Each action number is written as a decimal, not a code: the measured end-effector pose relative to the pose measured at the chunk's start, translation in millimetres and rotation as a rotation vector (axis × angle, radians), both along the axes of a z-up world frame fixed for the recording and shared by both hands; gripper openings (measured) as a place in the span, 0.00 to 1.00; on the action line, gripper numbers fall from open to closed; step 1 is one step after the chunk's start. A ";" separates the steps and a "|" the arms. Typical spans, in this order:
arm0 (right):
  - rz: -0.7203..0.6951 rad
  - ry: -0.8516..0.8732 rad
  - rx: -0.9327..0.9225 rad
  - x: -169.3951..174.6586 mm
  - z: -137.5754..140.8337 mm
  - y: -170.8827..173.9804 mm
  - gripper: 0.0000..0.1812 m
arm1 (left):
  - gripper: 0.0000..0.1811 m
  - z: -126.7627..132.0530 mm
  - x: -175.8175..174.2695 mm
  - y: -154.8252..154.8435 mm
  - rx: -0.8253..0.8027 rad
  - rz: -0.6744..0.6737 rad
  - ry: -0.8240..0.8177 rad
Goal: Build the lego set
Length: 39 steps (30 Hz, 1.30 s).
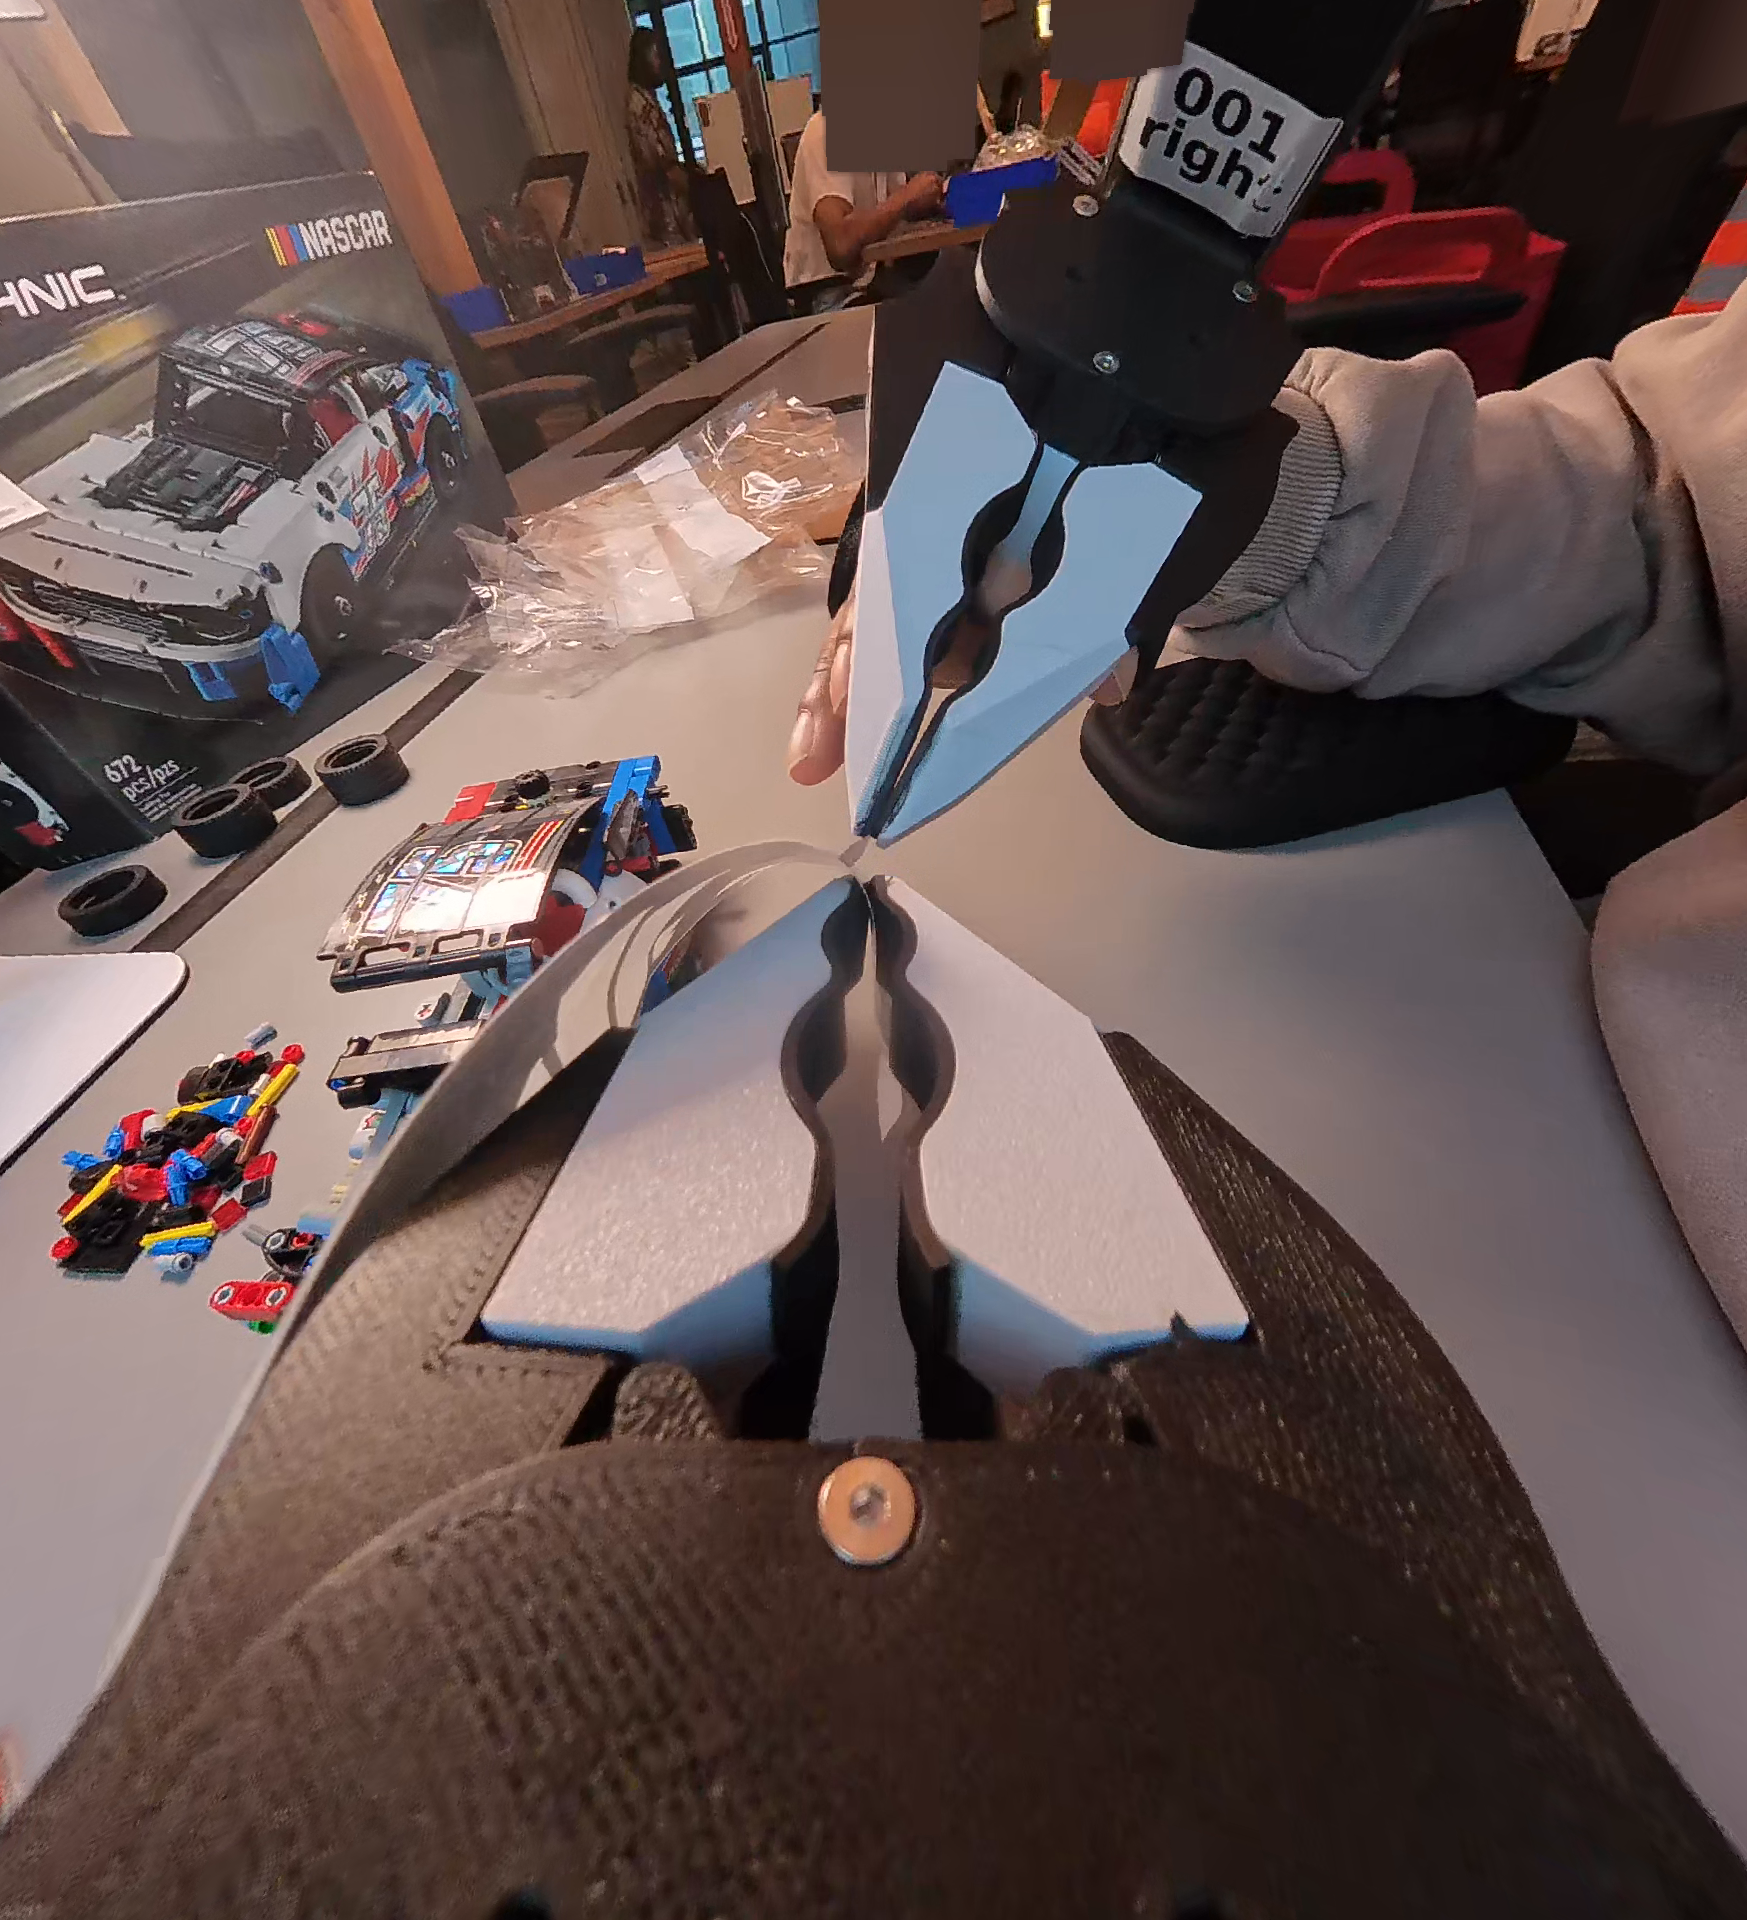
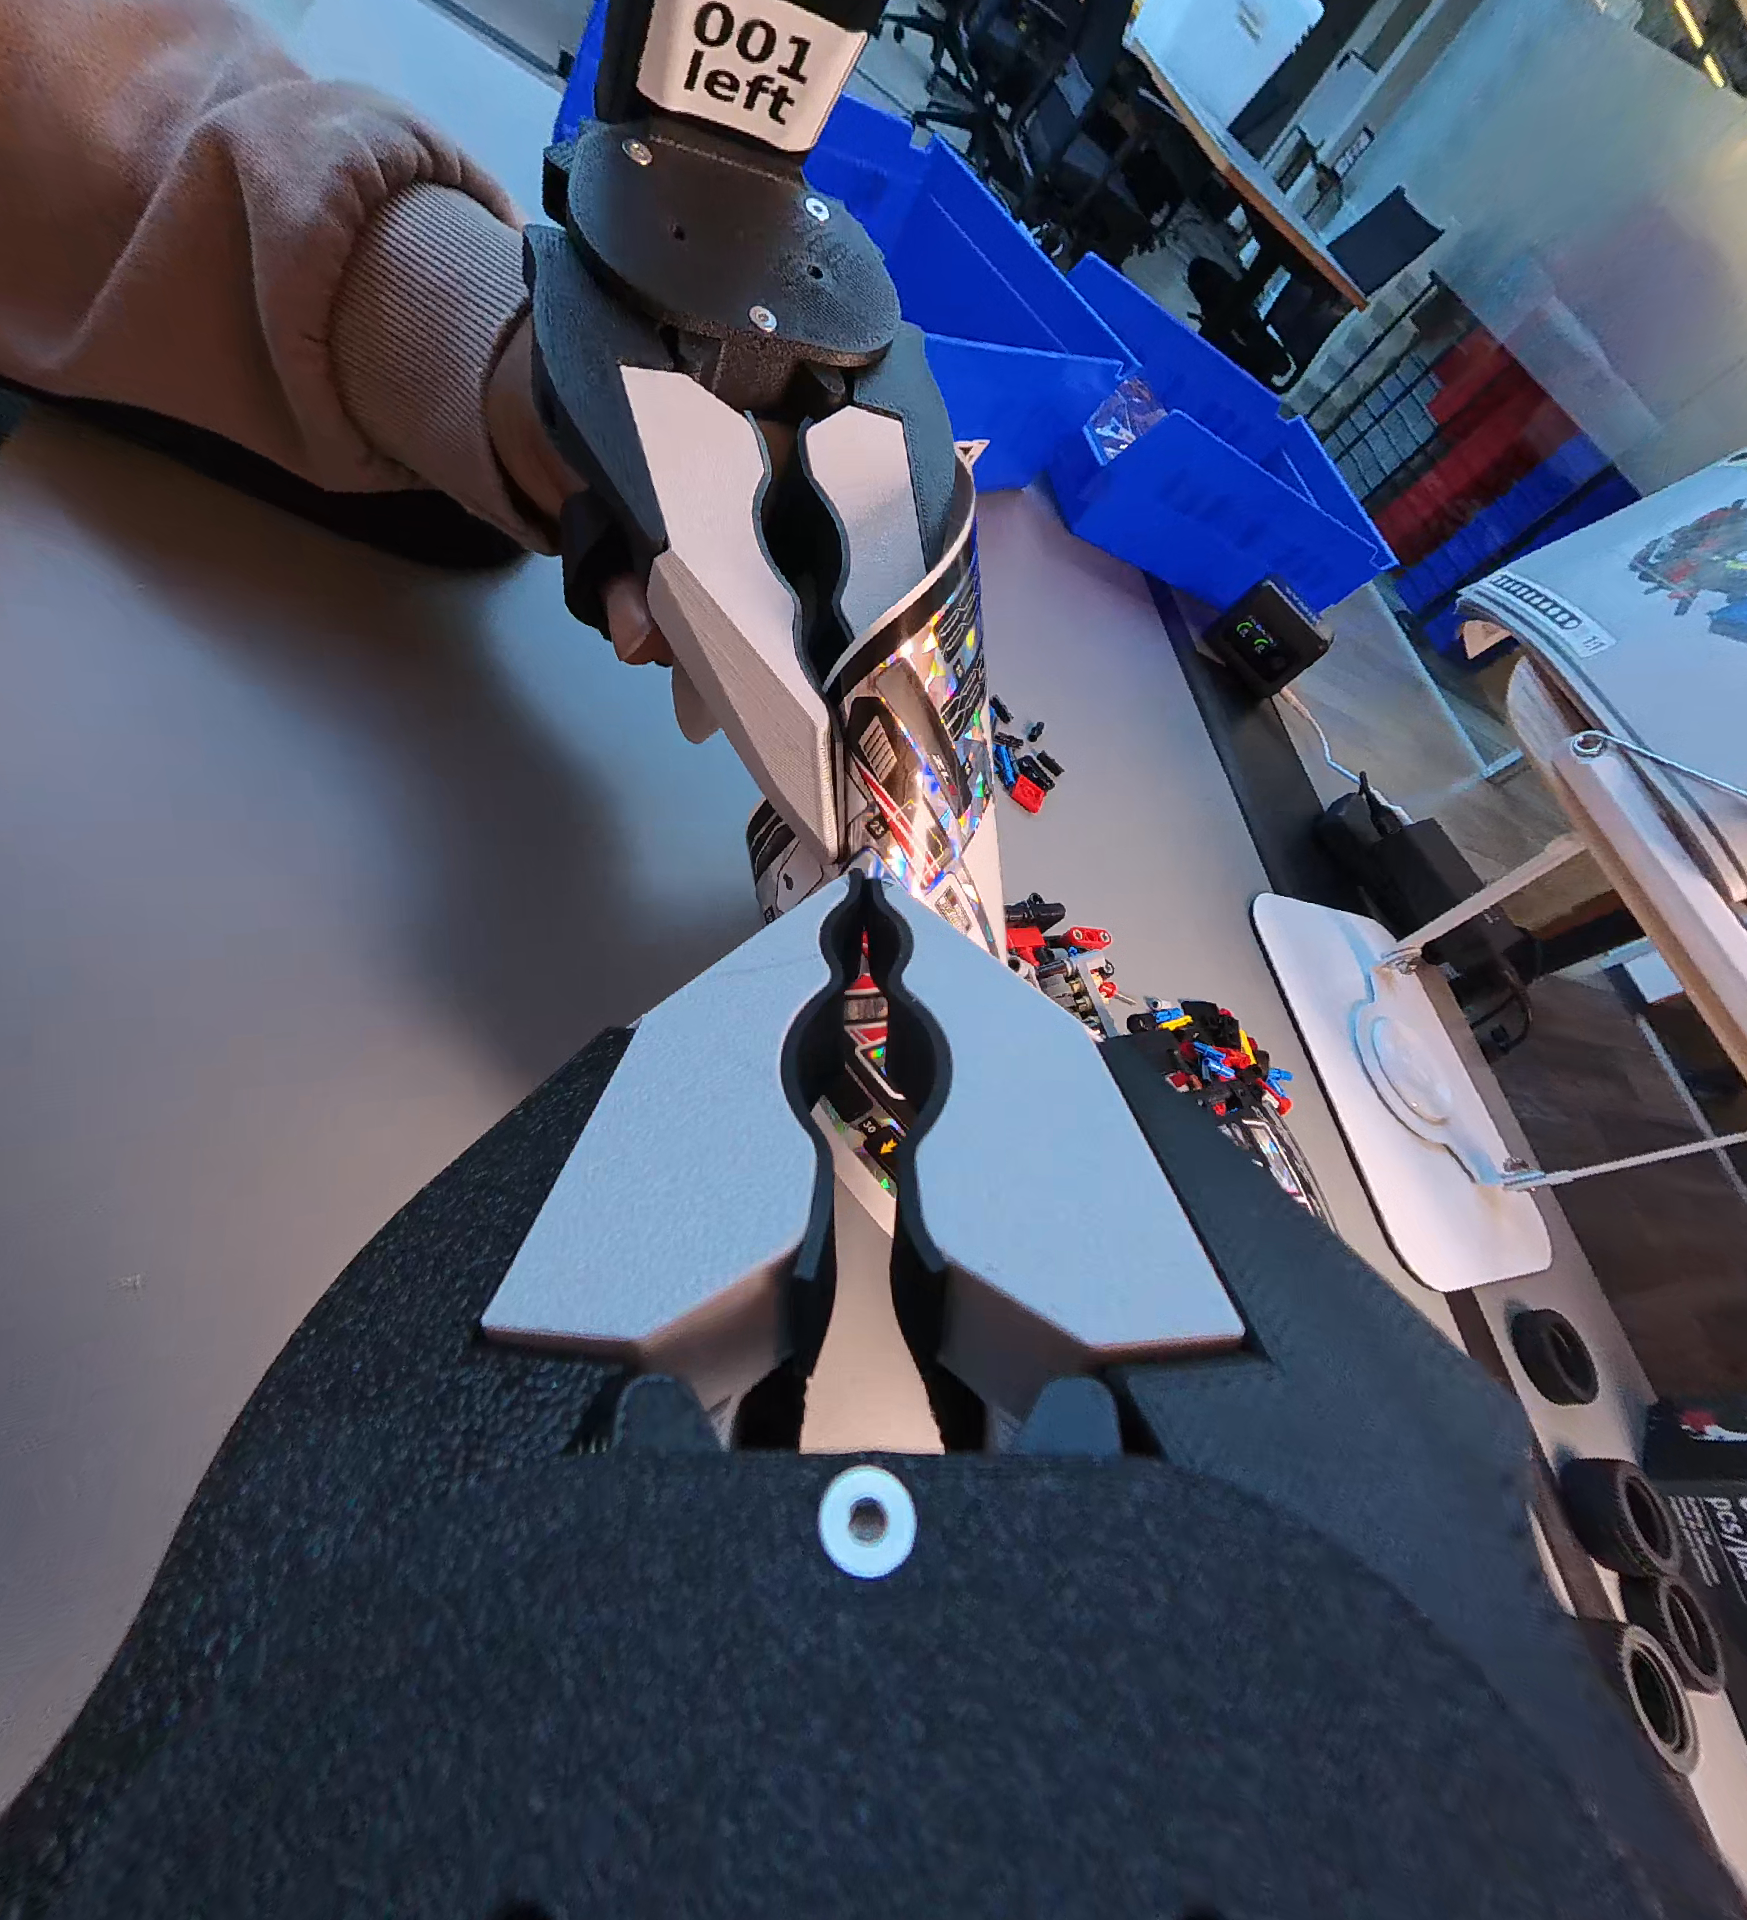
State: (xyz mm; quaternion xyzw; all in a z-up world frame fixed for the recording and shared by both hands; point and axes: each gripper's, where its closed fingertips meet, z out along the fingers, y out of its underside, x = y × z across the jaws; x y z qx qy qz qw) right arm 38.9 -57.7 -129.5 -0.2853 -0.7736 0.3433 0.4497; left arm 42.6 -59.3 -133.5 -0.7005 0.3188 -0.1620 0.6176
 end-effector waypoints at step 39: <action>-0.053 0.064 -0.176 -8.2 10.9 8.5 0.00 | 0.00 9.9 -10.0 5.6 0.011 0.070 -0.055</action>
